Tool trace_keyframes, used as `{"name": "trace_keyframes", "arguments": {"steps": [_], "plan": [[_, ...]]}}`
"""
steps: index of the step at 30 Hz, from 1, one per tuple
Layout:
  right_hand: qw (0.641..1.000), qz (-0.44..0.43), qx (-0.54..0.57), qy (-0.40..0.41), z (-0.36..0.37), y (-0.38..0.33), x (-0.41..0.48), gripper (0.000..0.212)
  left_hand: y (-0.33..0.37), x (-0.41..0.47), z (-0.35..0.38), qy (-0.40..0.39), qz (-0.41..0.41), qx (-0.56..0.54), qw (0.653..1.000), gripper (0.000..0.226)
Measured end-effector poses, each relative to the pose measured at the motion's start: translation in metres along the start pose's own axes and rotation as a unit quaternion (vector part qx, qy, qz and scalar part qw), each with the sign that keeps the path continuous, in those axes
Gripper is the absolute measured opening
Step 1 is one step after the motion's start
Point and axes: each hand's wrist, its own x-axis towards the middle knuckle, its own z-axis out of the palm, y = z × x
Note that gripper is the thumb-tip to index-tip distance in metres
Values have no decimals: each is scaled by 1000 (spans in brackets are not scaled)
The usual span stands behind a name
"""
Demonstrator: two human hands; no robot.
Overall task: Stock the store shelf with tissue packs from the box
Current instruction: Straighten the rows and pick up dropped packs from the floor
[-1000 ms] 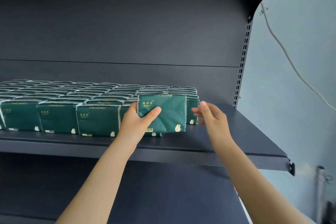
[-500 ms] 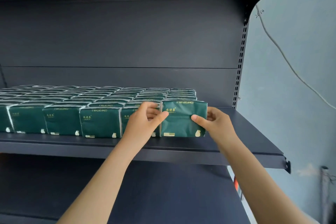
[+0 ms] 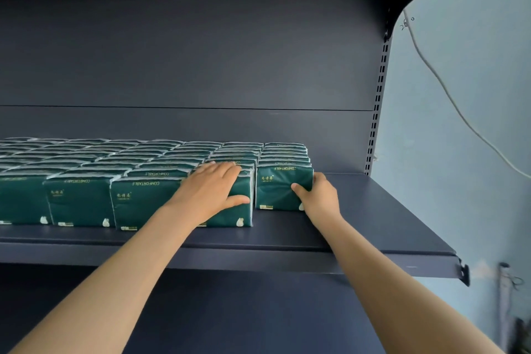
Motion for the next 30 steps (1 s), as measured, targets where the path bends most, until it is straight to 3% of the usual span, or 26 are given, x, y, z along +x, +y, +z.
{"name": "trace_keyframes", "arguments": {"steps": [7,19,30], "plan": [[999,12,-37,-3,7,-3,-3,31,2,-1,8,34,0,18,999,74],[988,-42,-150,-23,-44,-34,-42,46,-7,-35,-43,0,-19,0,1000,66],[908,-158,-359,-146,-116,-85,-183,54,-2,-202,-113,-37,-112,-59,991,53]]}}
